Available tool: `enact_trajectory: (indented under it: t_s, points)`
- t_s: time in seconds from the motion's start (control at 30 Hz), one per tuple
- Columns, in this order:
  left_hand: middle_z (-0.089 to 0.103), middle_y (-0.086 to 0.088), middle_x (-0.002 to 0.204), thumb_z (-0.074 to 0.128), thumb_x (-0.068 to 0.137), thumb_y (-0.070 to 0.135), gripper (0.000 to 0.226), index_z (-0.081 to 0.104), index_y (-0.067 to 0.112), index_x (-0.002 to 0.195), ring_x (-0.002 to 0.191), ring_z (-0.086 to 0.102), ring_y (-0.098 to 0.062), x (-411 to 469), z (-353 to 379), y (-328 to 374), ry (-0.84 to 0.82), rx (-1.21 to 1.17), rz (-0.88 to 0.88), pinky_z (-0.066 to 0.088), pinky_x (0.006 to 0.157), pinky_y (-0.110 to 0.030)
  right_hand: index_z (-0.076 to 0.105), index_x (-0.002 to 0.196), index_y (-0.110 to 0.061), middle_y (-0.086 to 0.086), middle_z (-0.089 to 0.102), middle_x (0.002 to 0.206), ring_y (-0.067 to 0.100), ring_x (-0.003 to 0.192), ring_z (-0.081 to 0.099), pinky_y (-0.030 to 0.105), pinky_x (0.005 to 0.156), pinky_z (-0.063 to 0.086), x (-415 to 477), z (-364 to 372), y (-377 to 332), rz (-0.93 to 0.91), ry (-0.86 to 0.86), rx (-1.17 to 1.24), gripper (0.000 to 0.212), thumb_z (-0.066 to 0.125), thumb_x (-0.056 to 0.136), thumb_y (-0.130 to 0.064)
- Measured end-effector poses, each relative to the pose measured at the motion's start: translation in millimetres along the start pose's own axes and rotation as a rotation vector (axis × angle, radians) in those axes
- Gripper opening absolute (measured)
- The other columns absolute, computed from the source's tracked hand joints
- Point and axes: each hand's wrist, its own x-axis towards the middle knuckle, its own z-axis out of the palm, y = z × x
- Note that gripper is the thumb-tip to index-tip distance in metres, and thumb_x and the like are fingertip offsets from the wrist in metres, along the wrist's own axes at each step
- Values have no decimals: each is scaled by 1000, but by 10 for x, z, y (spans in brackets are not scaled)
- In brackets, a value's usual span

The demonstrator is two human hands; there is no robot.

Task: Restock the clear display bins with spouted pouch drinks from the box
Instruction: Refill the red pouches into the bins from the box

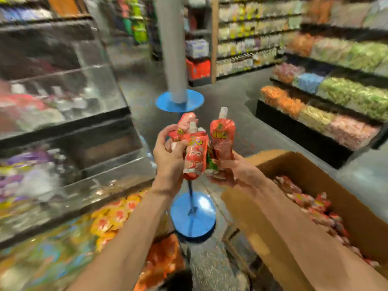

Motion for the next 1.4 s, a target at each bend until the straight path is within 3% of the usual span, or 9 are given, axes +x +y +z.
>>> enact_trajectory:
  t_s: [0.1,0.2,0.4,0.53,0.67,0.83,1.13,1.27,1.4]
  points:
    - [67,-5,91,54,86,-16,39,58,13,111,74,62,-7,-15,-448,439,114,51,144,52,70,-24,58,117,-15,9,74,89,24,71,73,42,64,62,85,684,13,-38,-158,32,40,48,89,11]
    - [69,-4,90,56,84,-13,39,59,16,109,77,62,-10,-18,-878,777,220,75,217,52,71,-27,60,114,-14,14,67,94,22,70,70,36,62,61,172,1357,40,-86,-298,-18,37,54,84,7]
    - [68,-3,94,52,88,-15,37,59,15,110,77,64,-7,0,-1558,1363,484,156,348,54,67,-26,59,124,-12,16,68,106,34,88,68,64,97,47,456,2390,111,65,-465,20,45,40,87,5]
    - [68,-12,109,62,82,2,33,61,25,106,94,65,-23,46,-1962,1696,649,232,407,54,81,-40,61,125,-17,11,73,109,31,93,72,60,92,51,528,2996,82,144,-576,-36,36,56,90,-20]
    - [64,1,103,57,88,-9,33,59,18,109,89,63,-5,101,-2284,1970,753,306,491,50,72,-16,61,127,-21,10,71,118,31,105,70,57,88,55,614,3527,156,101,-687,-127,63,72,71,-47]
    - [65,3,108,56,88,-4,37,59,27,107,99,63,-13,116,-2770,2183,851,415,531,51,86,-28,63,128,-10,16,71,117,34,104,69,52,88,55,700,4164,416,75,-712,-123,75,84,62,-40]
    - [62,7,119,61,90,-2,45,55,28,123,101,61,4,426,-3910,2533,711,457,571,48,82,-12,64,121,-7,21,71,113,36,98,69,54,85,57,1063,5208,871,21,-600,-76,50,77,73,-5]
    - [63,-5,126,71,88,7,52,50,45,117,112,65,-18,694,-4519,2677,633,283,428,56,93,-43,64,120,-3,20,72,101,28,74,71,40,58,59,1227,5713,1115,13,-469,-59,45,74,76,-2]
    - [71,-5,107,78,80,2,41,57,26,106,94,70,-19,988,-4902,2928,567,224,346,58,86,-44,66,115,-5,16,73,96,25,72,72,40,59,60,1301,6071,1143,-12,-425,-34,56,76,61,-14]
